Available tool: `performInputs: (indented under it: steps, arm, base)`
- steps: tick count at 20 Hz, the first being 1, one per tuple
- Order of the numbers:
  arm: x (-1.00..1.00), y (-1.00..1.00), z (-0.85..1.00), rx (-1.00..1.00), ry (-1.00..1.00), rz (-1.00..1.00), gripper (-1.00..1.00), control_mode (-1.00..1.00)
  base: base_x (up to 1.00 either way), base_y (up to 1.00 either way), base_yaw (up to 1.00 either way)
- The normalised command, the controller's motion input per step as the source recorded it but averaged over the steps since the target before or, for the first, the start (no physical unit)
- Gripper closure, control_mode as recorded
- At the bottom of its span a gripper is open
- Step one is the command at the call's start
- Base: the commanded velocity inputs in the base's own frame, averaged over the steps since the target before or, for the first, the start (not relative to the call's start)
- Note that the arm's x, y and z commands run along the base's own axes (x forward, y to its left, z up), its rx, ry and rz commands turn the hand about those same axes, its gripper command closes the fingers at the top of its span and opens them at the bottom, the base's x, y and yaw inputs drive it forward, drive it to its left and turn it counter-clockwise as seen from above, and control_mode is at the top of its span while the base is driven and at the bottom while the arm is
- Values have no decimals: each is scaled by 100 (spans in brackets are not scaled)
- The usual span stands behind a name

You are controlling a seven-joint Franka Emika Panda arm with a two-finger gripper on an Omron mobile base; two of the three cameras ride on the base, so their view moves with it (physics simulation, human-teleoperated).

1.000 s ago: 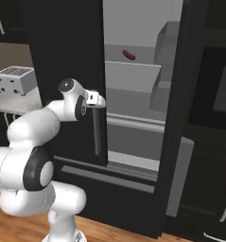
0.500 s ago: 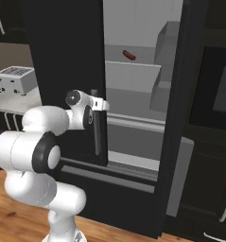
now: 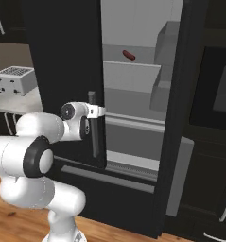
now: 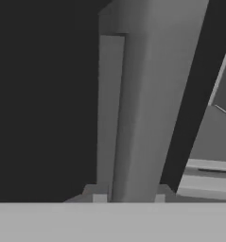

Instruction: Move the hot dog bun to the plate on the dining table and place the condiment next to that plate. Then navigate to the fridge and take the sausage and place it on the plate as well.

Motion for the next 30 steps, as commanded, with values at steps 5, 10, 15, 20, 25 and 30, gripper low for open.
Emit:
performInputs:
  steps: [5,10,15,20,25,30]
  arm:
    - [-85,41,42,0,0,5,100,-100]
    - [-100,43,41,10,1,7,100,-100]
    - [-100,63,43,13,5,4,100,-100]
    - [-100,98,43,8,6,0,-100,-100]
    - [-100,-6,63,6,2,0,-100,-100]
    - [-76,-92,100,7,1,-1,-100,-100]
  base:
    - [0,0,0]
    - [0,0,0]
    - [0,0,0]
    - [0,0,0]
    - [0,0,0]
    - [0,0,0]
